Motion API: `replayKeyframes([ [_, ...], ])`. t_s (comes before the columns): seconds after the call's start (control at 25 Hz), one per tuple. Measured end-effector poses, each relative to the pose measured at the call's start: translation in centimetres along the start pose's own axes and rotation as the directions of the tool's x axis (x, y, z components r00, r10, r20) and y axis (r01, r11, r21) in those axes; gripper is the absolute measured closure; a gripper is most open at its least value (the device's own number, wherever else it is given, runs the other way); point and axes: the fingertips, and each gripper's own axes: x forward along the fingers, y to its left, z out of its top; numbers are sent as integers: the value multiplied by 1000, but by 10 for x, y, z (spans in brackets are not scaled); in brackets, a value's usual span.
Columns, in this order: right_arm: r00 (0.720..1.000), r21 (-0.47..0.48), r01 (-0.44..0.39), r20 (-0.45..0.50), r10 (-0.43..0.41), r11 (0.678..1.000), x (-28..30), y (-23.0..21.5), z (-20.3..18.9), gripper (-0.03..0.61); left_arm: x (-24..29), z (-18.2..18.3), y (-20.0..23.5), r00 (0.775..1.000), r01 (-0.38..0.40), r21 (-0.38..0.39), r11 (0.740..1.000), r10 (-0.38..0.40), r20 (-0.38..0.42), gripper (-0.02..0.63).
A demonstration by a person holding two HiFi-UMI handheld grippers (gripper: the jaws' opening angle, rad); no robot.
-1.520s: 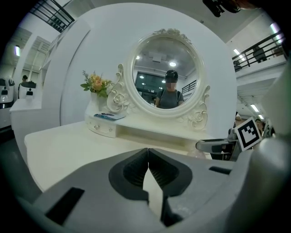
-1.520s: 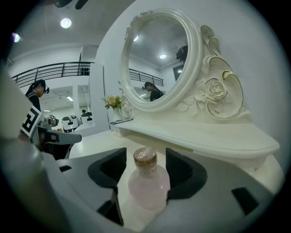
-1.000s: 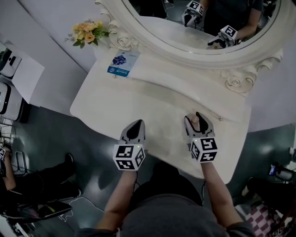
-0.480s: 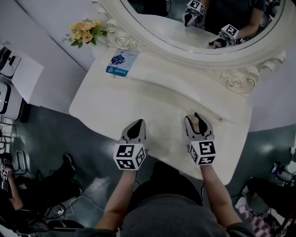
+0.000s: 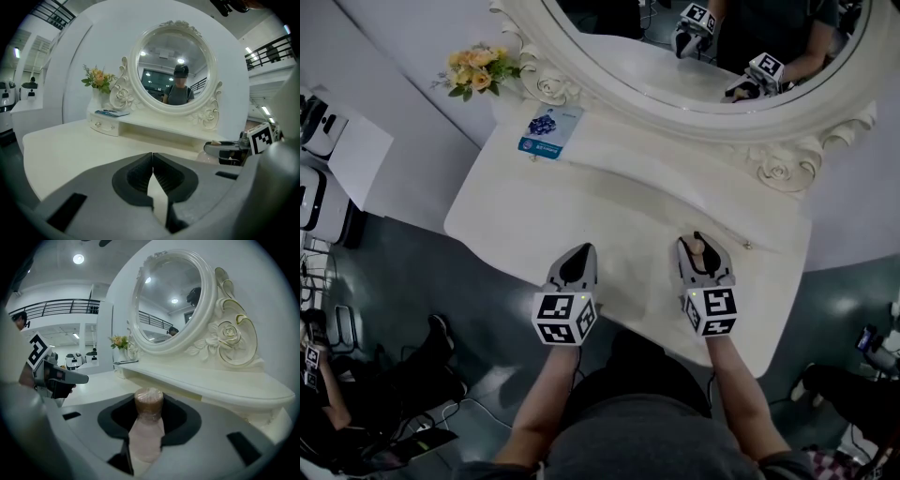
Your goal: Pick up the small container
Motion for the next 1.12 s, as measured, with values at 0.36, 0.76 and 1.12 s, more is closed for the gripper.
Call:
replayKeyframes([
  [0.36, 999, 8, -24, 49, 24, 1000, -12, 9, 18, 443, -10, 3, 1, 1000, -11, 9, 1000, 11, 17, 607],
  [0.76, 991, -18, -44, 124, 46, 999, -35, 21, 53, 443, -24, 7, -3, 999, -4, 18, 1000, 3, 43, 607],
  [1.12, 979, -27, -51, 195, 56, 998, -60, 36, 84, 443, -41, 14, -4, 997, 3, 20, 1000, -4, 75, 607],
])
